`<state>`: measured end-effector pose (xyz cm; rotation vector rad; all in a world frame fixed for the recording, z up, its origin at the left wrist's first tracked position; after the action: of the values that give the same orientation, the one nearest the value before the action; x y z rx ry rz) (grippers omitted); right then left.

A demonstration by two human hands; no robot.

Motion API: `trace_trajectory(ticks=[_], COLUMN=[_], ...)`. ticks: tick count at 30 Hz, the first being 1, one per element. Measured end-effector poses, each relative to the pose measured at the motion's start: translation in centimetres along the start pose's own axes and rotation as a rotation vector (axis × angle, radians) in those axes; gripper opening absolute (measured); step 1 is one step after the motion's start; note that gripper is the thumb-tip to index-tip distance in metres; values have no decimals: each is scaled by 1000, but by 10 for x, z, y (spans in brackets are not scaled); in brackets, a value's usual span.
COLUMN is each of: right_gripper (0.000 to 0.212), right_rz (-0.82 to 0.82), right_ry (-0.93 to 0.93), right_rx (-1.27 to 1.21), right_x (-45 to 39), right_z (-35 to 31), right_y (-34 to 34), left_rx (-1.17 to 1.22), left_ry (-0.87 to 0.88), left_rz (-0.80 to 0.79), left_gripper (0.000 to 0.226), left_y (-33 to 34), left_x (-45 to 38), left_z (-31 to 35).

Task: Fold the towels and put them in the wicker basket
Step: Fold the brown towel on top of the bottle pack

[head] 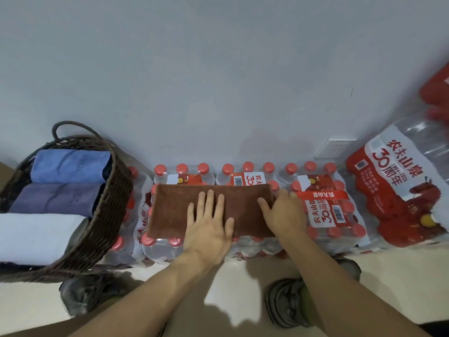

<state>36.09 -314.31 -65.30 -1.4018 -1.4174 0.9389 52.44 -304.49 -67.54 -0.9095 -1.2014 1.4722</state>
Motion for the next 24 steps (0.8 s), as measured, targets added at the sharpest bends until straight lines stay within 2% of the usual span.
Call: trace_trajectory(ticks=[5,7,12,16,18,20,23,24], right_gripper=[63,57,39,26,29,28,23,22], right_rz=[-54,-77,-209,-344,-386,-438,-476,-454], right_ry=[-7,-14,-16,204,327,392,394,361], right_rx=[165,120,-168,-593,-754,-807,-933,-989], right_x=[-8,-10,-17,-20,-18,-14,-8,-6], right_z=[-5,-9,-16,-13,-11,-15,-35,-44], right_y=[-1,-1,-8,-21,-26,-29,-32,-32], left_rx=[-132,-148,-167,-133,5,275,723,896], left_ry=[68,64,65,72,70,29,-117,-199], left_rz=[-85,-96,-76,-92,-137,-113,149,135], left_gripper=[64,64,65,68,70,66,30,23], left_y=[5,5,7,6,0,-14,-45,-54], left_x=[-4,-3,-2,-2,-4,-8,-13,-14], left_z=[-3,-2,-3,-3,-7,-9,-9,-8])
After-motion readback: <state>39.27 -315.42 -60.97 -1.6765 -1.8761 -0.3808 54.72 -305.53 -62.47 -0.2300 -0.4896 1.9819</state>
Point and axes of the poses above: each hand's wrist, its own x-axis away from the middle knuckle, its own y-axis out of the palm, z = x × y, the point moved 2 cm from there along -x, towards the middle knuckle, and after that the axes turned 7 degrees about z, right-handed, at the moved point
